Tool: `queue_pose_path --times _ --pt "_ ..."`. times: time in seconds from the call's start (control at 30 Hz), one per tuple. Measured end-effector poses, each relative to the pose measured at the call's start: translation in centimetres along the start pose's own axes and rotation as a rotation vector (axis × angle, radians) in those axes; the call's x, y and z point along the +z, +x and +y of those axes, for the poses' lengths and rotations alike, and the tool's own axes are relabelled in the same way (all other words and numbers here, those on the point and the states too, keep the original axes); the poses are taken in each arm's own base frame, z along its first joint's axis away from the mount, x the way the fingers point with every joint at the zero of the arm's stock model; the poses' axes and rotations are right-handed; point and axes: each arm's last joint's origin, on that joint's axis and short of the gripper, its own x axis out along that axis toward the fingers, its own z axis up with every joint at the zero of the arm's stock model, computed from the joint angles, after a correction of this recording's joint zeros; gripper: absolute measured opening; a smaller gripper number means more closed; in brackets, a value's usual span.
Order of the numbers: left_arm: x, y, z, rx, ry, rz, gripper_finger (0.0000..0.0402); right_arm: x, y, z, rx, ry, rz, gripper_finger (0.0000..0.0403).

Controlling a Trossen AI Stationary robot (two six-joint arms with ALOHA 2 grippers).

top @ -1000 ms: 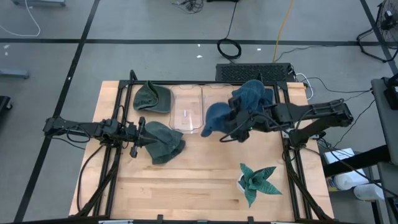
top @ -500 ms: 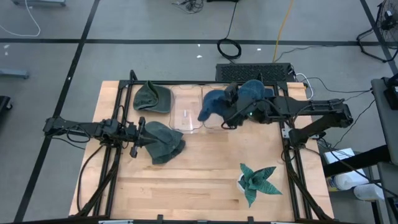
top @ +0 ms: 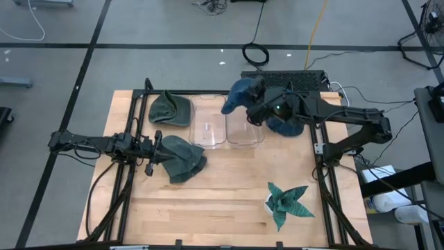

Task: Pick & Place hat
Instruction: Put the bottom blue cap into the right transparent bin

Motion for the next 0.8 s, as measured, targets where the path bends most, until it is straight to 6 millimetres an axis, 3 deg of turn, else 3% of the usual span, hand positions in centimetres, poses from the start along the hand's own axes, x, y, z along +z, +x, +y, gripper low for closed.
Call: queue_pose_path --times 0.4,0.8 --pt "0.0 0.0 0.0 0.000 0.000 0.000 0.0077 -2.4 1.5 -0.7 -0.031 -0.019 0.083 0.0000" --pt "0.0 0.0 0.0 0.000 0.000 0.000 0.0077 -6.2 3.4 -0.8 -0.006 0.121 0.138 0.0000"
